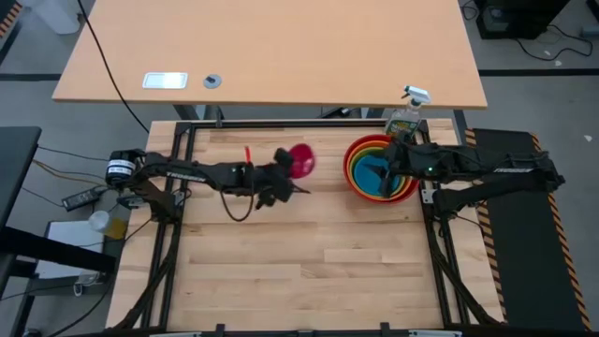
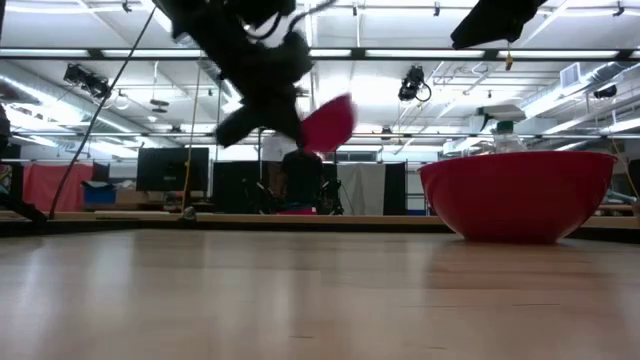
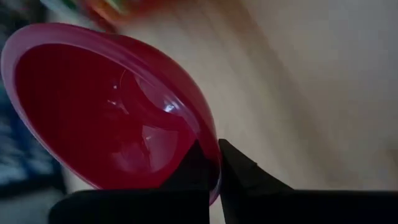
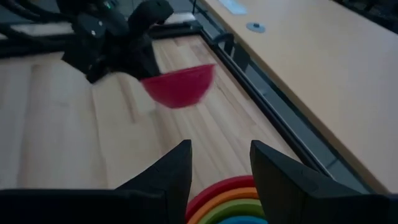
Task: Nest bowls inside each other by size order
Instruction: Stack the pink bowl on top of the blue bowl
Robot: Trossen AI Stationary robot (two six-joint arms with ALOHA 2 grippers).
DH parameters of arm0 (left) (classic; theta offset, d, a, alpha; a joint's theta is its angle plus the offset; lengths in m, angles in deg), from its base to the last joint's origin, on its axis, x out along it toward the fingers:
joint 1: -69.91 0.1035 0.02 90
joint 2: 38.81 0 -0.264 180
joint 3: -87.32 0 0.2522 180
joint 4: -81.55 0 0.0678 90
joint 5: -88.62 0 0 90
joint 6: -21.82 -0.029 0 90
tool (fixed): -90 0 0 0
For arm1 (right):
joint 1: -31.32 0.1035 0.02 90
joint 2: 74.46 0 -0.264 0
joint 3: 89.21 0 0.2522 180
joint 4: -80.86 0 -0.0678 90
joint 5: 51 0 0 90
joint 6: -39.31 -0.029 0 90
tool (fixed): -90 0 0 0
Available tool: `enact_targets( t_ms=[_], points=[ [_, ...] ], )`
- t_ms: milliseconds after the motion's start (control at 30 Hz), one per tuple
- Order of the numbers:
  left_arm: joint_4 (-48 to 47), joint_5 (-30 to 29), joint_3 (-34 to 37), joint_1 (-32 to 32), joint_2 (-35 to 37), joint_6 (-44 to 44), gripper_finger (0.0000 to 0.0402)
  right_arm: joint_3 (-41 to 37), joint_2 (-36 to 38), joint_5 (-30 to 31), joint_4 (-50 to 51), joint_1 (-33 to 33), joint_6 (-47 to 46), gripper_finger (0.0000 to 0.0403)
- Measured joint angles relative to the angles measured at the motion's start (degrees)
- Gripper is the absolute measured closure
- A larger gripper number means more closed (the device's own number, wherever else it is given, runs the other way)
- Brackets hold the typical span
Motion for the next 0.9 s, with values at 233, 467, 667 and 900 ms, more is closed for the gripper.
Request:
enact_targets(
  t_ms=[233,467,667,900],
  points=[
    [10.1,5.3,-9.2,2.5,-7.0,-9.2,0.0392,0.0,3.9,-0.2,-0.9,0.0,0.0,0.0233],
    [3.6,12.9,-26.7,5.0,-20.1,-13.7,0.0392,0.0,7.3,0.0,-1.4,-0.2,0.3,0.0233],
    [-1.0,20.1,-43.0,7.3,-31.0,-14.3,0.0392,0.0,8.3,-0.2,-1.9,-0.2,0.8,0.0233],
    [-5.1,26.0,-56.1,7.0,-41.4,-20.6,0.0393,0.0,8.3,-0.3,-2.0,-0.2,1.8,0.0233]
  ],
)
